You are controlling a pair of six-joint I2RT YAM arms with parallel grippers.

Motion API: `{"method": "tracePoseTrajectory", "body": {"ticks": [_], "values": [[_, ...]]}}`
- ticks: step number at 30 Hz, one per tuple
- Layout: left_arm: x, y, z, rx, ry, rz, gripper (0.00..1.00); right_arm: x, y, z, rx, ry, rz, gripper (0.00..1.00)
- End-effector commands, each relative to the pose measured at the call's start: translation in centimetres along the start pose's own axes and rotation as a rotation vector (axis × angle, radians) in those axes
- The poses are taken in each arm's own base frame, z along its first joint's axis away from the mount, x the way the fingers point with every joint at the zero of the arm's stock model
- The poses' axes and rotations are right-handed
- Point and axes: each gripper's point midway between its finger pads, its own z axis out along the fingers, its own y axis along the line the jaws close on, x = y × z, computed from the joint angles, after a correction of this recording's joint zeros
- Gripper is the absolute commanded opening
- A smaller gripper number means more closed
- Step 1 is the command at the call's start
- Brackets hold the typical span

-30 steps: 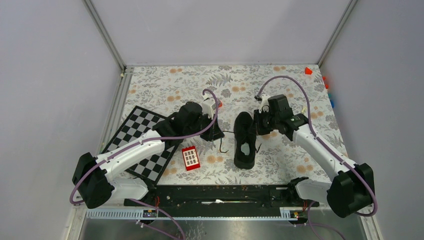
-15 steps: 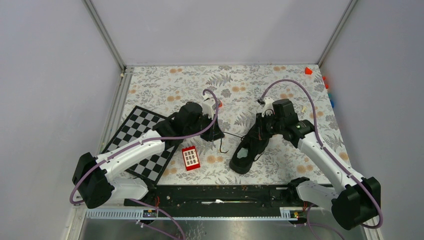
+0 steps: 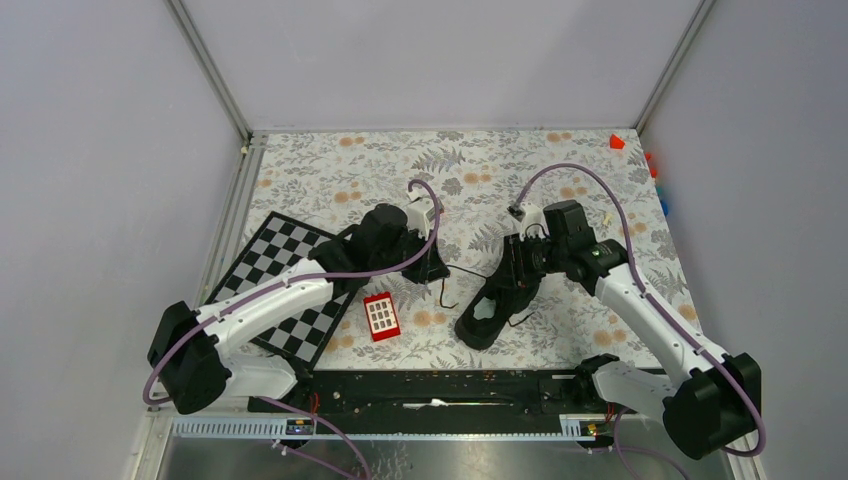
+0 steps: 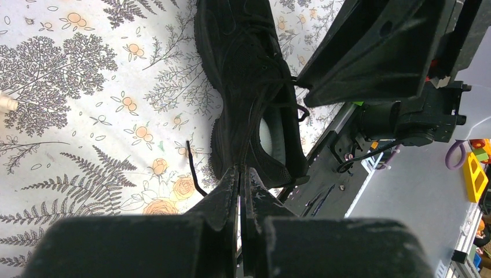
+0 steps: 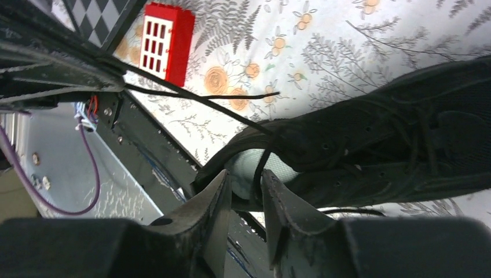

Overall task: Tie the shoes
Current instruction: Cross the shoelace with the shoelace.

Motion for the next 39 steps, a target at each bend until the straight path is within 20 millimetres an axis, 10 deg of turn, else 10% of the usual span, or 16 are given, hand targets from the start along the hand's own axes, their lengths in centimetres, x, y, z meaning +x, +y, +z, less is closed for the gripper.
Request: {"method": "tracePoseTrajectory", "body": {"ticks": [1,39], "values": [[-1.4,-1.2,0.0,0.050,-0.046,0.028,0.00,-0.3,2.1,0.0,-0.110,0.018,-0.018,0.37],[-0.9,-0.8,-0.3,0.034,-0.050,0.032,0.00,2.2,-0.1,0.7,0.110,0.178,-0.284,0.36]]}}
